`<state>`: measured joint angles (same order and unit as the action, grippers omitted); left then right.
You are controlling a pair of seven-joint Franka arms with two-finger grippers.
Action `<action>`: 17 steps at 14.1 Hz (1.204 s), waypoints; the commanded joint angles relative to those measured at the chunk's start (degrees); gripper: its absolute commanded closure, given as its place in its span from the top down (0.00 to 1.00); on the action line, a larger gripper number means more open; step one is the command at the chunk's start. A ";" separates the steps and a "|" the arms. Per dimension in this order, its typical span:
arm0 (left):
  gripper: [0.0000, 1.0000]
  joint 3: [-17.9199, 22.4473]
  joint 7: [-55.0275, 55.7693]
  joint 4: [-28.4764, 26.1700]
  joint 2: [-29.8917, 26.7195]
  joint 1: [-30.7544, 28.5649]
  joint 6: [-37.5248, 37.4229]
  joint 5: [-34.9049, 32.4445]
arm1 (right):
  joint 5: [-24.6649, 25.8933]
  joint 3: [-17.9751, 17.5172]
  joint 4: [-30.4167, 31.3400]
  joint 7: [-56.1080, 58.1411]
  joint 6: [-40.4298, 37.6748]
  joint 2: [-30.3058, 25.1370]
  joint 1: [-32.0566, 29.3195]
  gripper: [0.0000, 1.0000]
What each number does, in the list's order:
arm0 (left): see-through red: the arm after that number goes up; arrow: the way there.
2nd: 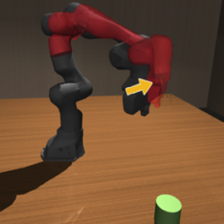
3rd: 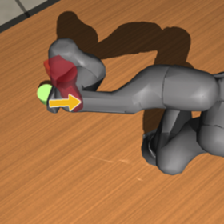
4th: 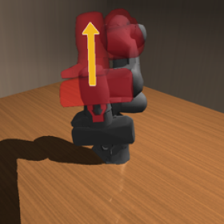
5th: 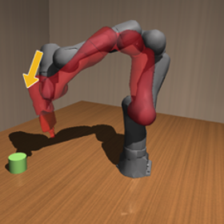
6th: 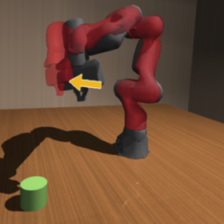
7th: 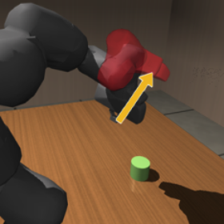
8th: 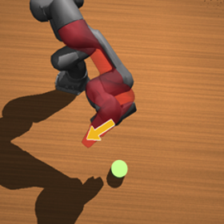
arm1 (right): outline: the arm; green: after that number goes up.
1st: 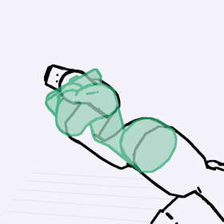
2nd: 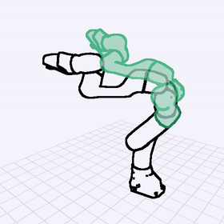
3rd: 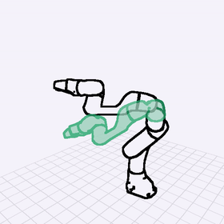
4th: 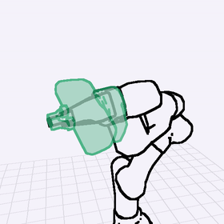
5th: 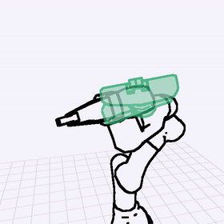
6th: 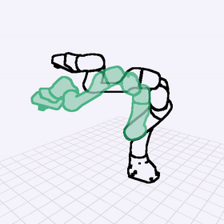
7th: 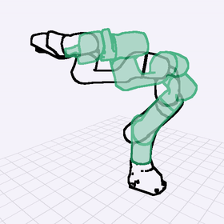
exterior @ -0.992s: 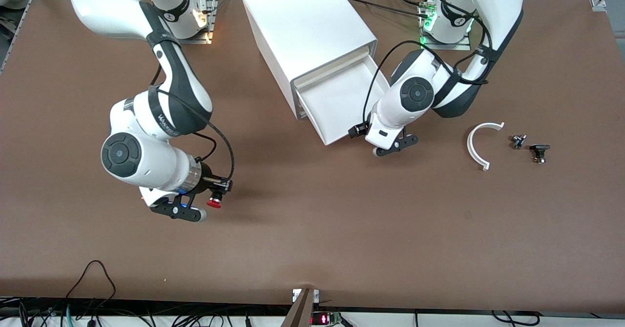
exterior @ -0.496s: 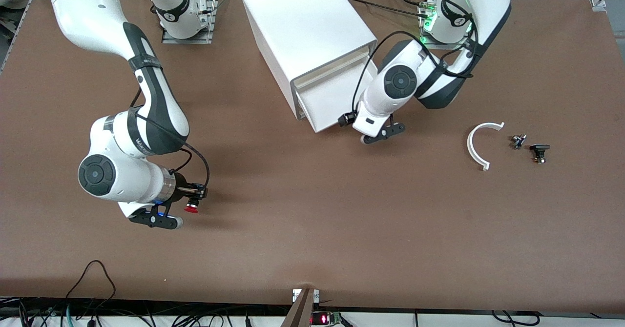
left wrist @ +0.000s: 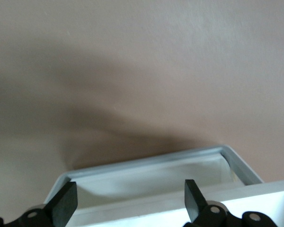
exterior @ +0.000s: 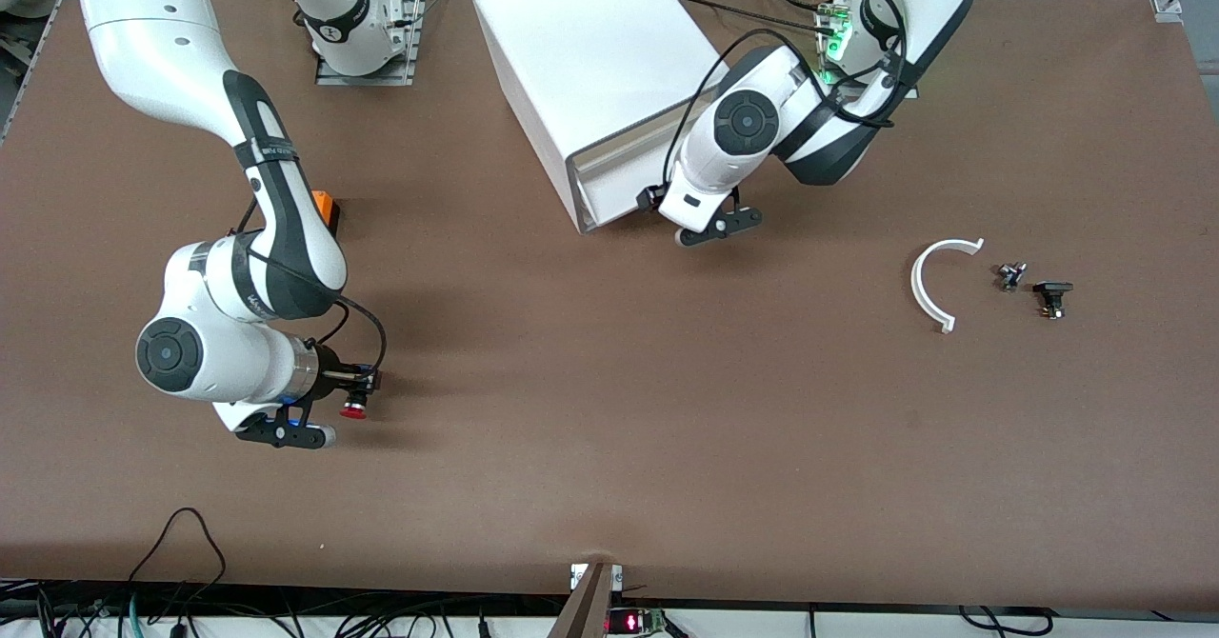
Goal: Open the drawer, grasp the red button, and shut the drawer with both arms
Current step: 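Push the drawer shut with the left gripper while the right gripper holds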
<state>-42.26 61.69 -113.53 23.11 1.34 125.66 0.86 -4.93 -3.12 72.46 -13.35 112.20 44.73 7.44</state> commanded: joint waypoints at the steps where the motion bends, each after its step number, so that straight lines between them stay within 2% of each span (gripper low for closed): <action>1: 1.00 -1.59 0.80 -1.95 -1.58 -0.28 -0.59 1.78 | 0.62 -0.75 1.53 3.32 2.58 0.79 -1.46 0.00; 8: 1.00 -3.44 0.89 -2.83 -1.58 -0.55 -0.59 5.11 | 0.62 -0.75 9.62 7.81 9.26 0.97 -3.13 0.00; 12: 1.00 -3.62 0.97 -2.75 -1.58 -0.63 -1.55 5.99 | 0.71 -0.75 10.85 7.98 9.27 1.06 -3.14 0.00; 13: 1.00 -3.70 0.97 -2.57 -1.58 -0.72 -2.60 5.99 | 0.62 -0.75 11.12 7.90 9.44 1.15 -3.14 0.04; 15: 1.00 -3.79 0.80 -2.05 -2.10 -1.34 -4.27 5.99 | 0.62 -0.75 11.12 7.90 9.70 1.50 -3.14 0.33; 16: 1.00 -3.71 -0.07 -0.65 -2.54 -2.21 -5.94 5.91 | 0.62 -0.75 11.03 7.90 9.70 1.41 -3.22 0.50; 17: 1.00 -3.79 -0.34 1.10 -3.06 -3.78 -7.87 5.47 | 0.62 -0.75 10.86 7.90 9.62 1.41 -3.22 0.62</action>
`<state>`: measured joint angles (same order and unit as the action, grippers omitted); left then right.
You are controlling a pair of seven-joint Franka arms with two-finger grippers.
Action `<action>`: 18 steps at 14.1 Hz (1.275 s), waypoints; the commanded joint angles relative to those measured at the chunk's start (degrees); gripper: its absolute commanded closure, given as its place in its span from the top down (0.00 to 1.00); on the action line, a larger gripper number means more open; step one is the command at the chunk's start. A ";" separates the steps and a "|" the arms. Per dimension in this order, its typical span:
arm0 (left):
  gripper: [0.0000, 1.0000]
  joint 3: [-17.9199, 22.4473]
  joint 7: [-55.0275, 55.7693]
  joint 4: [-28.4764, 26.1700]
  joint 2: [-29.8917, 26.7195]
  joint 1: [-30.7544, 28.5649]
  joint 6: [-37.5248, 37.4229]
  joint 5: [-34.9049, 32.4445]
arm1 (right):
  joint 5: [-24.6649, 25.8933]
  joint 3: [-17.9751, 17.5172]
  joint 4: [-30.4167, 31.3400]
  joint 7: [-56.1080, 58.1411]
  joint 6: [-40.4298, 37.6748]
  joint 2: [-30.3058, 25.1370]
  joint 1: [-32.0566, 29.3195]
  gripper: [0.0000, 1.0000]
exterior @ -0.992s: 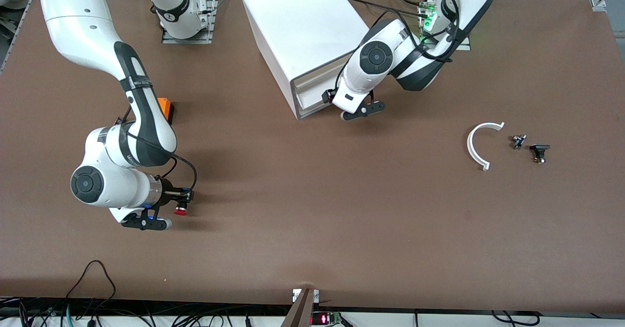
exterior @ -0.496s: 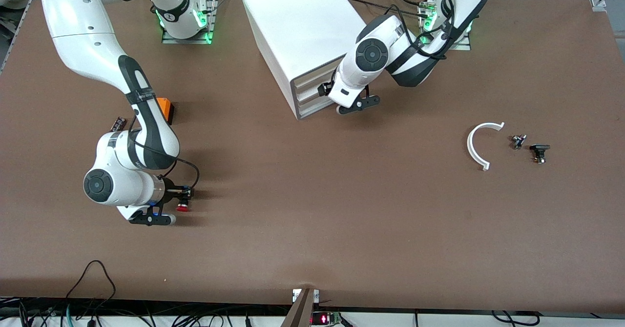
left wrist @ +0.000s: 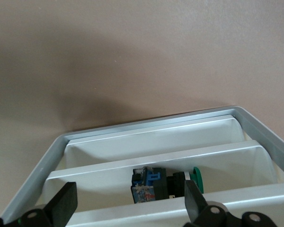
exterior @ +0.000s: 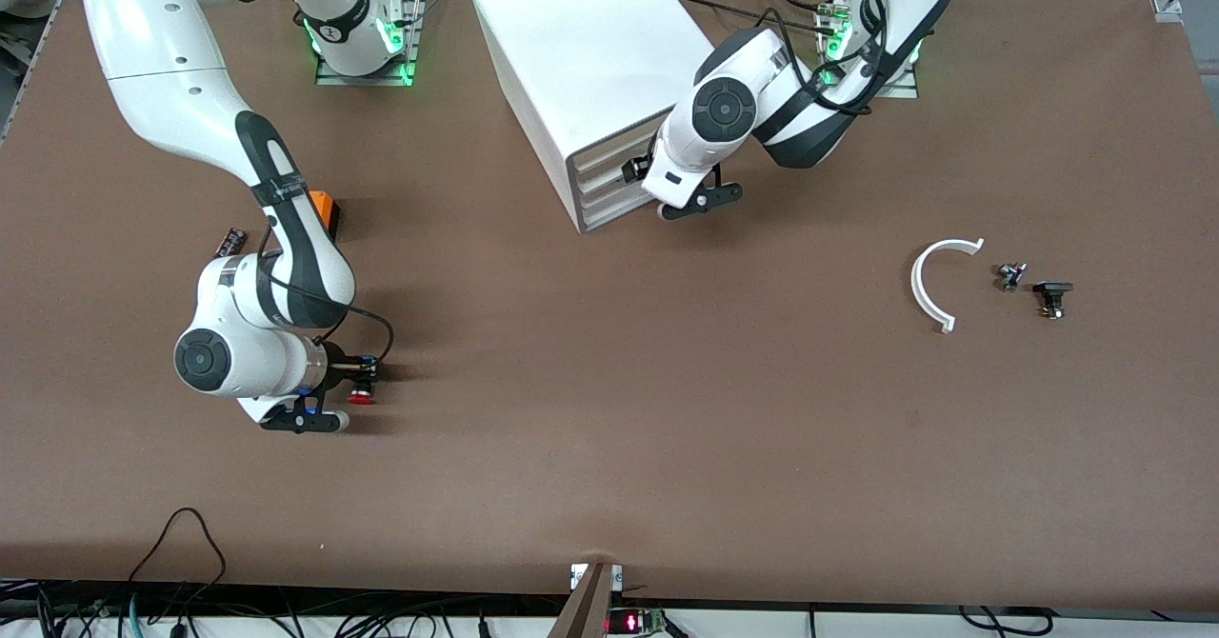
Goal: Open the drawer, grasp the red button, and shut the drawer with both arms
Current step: 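Push the drawer shut with the left gripper while the right gripper holds, then lower the red button onto the table while the left gripper retracts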
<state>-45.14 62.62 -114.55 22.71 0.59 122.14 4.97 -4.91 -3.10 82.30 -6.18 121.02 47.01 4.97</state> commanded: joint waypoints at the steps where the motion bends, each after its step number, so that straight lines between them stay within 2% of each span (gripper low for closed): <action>1: 1.00 -0.83 -1.88 3.18 -3.89 -4.44 -4.98 0.92 | 0.61 -0.77 0.76 0.73 0.88 -0.86 -0.66 0.76; 2: 1.00 -0.83 -3.28 4.41 -5.03 -6.46 -5.42 0.83 | 0.52 -0.77 0.58 0.73 0.88 -1.04 -0.66 0.99; 5: 1.00 -0.30 -12.85 11.60 -6.18 -12.78 -13.39 0.48 | 0.52 -0.77 0.49 -0.05 0.79 -2.09 -0.49 0.99; 8: 1.00 -0.39 -22.24 18.82 -6.18 -17.37 -22.28 -7.23 | 1.48 -0.77 0.49 0.21 0.53 -6.30 -0.49 0.99; 10: 1.00 -0.13 -26.92 21.02 -6.53 -17.64 -23.43 -12.34 | 1.66 -0.77 0.75 0.12 0.18 -8.76 -0.57 0.99; 11: 1.00 1.96 -29.98 23.21 -6.80 -17.38 -24.75 -12.70 | 1.75 -0.77 0.76 0.29 -0.08 -9.82 -0.57 0.99; 13: 1.00 7.93 -39.89 23.76 -9.68 -16.15 -25.98 -11.92 | 1.92 -0.77 0.67 0.30 -0.96 -11.84 -0.49 0.99; 16: 1.00 21.27 -57.30 23.32 -14.69 -11.42 -26.96 -10.96 | 2.36 -0.77 0.76 0.91 -2.80 -15.53 -0.40 0.99; 18: 1.00 30.85 -63.12 21.84 -17.86 -8.77 -26.96 -3.86 | 4.02 -0.86 0.67 0.91 -5.26 -18.34 -0.40 0.99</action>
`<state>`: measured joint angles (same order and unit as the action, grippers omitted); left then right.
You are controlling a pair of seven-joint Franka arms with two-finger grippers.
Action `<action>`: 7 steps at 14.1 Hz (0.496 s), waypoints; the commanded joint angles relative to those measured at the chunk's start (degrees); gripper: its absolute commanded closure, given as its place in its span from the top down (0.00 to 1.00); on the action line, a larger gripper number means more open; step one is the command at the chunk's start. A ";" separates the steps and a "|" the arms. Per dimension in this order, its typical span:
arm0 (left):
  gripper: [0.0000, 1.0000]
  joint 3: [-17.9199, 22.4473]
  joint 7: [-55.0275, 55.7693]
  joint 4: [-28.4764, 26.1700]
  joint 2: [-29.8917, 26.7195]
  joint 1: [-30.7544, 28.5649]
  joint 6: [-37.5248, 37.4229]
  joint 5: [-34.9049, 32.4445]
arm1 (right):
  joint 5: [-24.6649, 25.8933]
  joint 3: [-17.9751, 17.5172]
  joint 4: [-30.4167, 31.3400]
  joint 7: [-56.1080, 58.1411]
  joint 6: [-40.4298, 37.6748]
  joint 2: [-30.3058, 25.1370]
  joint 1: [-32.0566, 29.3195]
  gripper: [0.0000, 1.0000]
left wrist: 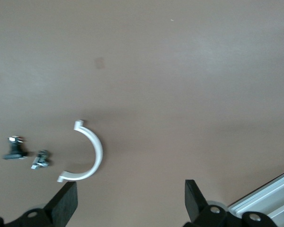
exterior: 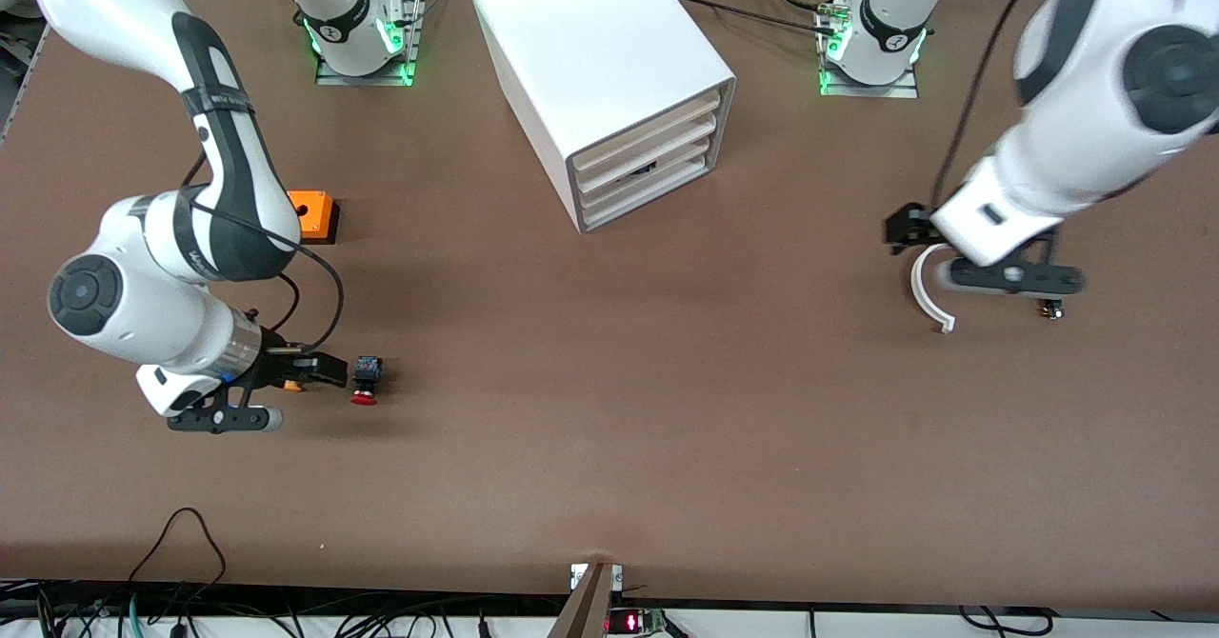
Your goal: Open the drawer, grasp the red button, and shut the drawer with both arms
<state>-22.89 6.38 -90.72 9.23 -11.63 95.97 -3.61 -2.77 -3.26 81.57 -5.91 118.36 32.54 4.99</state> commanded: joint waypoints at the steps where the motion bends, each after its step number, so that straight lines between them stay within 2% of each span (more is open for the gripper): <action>1: 1.00 12.57 -9.52 -3.31 -5.96 5.19 -0.26 5.19 | 2.41 -0.69 1.40 0.55 -4.26 -5.11 -0.42 0.99; 5: 1.00 22.25 -14.20 -4.38 -9.05 10.12 -0.16 5.02 | 2.51 -0.69 1.40 -0.15 -9.19 -10.47 0.02 0.99; 7: 1.00 22.63 -14.38 -4.81 -10.36 10.66 -0.78 4.23 | 2.16 -0.61 1.49 -0.42 -11.04 -12.23 -0.24 0.99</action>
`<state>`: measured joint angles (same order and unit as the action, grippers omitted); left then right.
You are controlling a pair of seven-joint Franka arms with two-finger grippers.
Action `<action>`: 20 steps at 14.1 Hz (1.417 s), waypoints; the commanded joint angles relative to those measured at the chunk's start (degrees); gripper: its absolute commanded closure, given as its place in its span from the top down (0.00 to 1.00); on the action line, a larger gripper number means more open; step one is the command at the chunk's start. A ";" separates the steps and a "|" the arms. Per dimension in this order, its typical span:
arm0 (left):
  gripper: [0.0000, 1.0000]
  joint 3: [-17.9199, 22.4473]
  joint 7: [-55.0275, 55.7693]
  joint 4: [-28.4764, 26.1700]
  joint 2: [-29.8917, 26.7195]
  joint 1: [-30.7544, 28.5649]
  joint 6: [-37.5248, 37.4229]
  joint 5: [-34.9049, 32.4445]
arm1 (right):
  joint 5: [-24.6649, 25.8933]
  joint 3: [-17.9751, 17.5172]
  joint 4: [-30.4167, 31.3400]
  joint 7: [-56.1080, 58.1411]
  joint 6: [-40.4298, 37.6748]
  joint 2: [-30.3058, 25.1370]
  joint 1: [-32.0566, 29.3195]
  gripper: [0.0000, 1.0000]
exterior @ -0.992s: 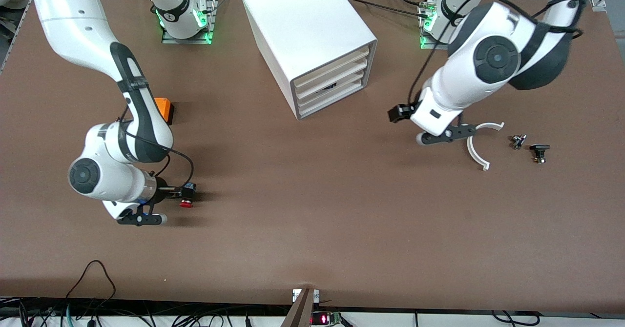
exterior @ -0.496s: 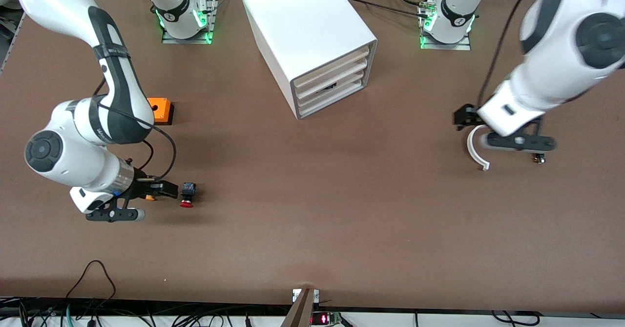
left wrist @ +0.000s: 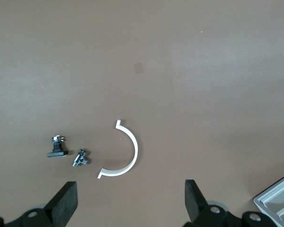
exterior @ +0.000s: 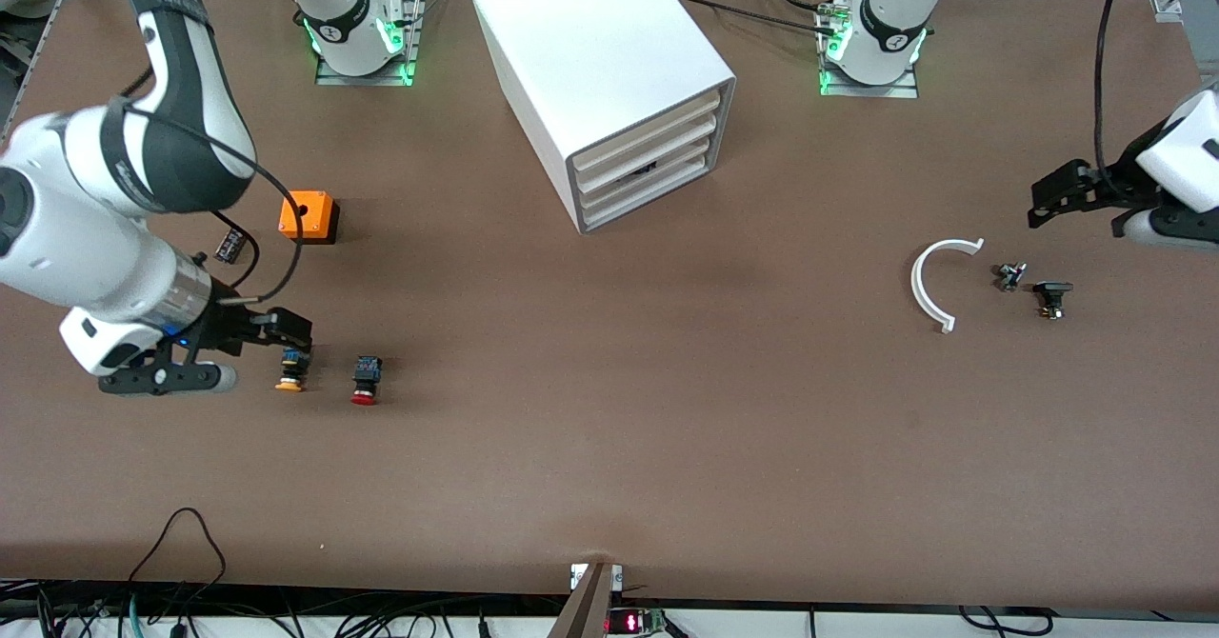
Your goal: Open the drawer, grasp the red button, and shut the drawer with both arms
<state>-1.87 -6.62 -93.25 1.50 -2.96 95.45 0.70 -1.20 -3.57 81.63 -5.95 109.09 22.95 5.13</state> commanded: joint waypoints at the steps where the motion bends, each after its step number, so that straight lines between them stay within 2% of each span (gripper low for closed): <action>1: 1.00 1.60 -1.03 -4.20 -4.04 3.47 -0.26 -1.39 | 0.50 -0.30 1.52 -0.47 -2.12 -3.52 -0.55 0.99; 3: 1.00 1.69 -0.76 -6.15 -5.37 4.10 -0.18 -1.93 | 0.76 -0.74 1.61 -1.16 -3.70 -5.28 -1.95 0.99; 7: 1.00 4.33 -1.82 -5.72 -4.85 7.35 0.09 -1.93 | 0.94 -1.18 1.69 -2.58 -8.53 -9.06 -4.15 0.99; 10: 1.00 4.33 -1.73 -5.28 -4.06 7.18 -0.35 -1.93 | 1.03 -5.21 1.87 -3.62 -11.70 -11.69 -8.01 0.99; 11: 1.00 4.33 -1.64 -5.10 -4.05 7.18 -0.35 -1.93 | 1.11 -5.48 1.87 -4.41 -12.93 -12.66 -8.46 0.99; 18: 1.00 3.89 -1.38 -5.01 -3.96 7.27 -0.35 -1.93 | 1.82 -5.49 2.83 -4.95 -18.82 -18.20 -8.38 0.99; 20: 1.00 3.80 -1.29 -4.31 -3.79 7.27 -0.35 -1.93 | 1.82 -5.31 6.85 -5.56 -17.78 -20.91 -8.38 0.99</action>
<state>1.53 -7.16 -97.82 -1.90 3.55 95.12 -0.05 -0.34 -7.82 83.00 -10.36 90.37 6.00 -2.15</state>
